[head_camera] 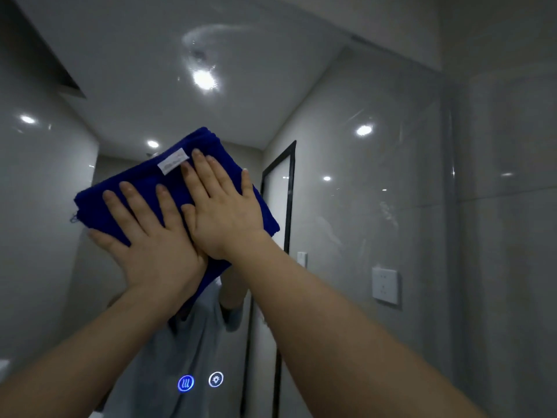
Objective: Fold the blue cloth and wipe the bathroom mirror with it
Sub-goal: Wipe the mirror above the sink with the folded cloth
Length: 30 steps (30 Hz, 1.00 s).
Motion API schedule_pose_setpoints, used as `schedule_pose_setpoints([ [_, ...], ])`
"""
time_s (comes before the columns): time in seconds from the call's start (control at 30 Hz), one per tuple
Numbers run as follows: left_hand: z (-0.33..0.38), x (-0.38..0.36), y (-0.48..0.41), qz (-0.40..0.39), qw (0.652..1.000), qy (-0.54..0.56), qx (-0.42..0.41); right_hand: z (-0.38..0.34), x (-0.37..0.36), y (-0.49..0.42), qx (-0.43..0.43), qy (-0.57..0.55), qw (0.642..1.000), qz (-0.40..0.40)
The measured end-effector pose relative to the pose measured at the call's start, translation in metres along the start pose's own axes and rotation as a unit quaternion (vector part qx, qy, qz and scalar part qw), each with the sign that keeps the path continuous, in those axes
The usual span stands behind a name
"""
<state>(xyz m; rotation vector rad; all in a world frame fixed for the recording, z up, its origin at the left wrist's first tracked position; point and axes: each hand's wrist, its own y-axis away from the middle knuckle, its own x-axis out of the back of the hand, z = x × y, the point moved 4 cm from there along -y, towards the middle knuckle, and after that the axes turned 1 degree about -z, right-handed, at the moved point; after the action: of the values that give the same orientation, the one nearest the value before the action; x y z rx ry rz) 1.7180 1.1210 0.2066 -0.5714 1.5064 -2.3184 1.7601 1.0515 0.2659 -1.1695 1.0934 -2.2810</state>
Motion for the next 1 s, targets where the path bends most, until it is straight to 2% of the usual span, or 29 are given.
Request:
schedule_pose_setpoints([
  [0.43, 0.129, -0.037, 0.028, -0.009, 1.000, 0.025, 0.004, 0.126, 0.006, 0.039, -0.008, 0.000, 1.000, 0.021],
  [0.83, 0.193, -0.063, 0.061, -0.018, 0.999, 0.037, 0.029, 0.187, 0.004, 0.075, 0.004, 0.013, 1.000, 0.019],
  [1.0, 0.227, -0.069, 0.080, -0.037, 0.997, 0.061, 0.019, 0.220, 0.000, 0.099, -0.016, 0.025, 0.999, 0.012],
])
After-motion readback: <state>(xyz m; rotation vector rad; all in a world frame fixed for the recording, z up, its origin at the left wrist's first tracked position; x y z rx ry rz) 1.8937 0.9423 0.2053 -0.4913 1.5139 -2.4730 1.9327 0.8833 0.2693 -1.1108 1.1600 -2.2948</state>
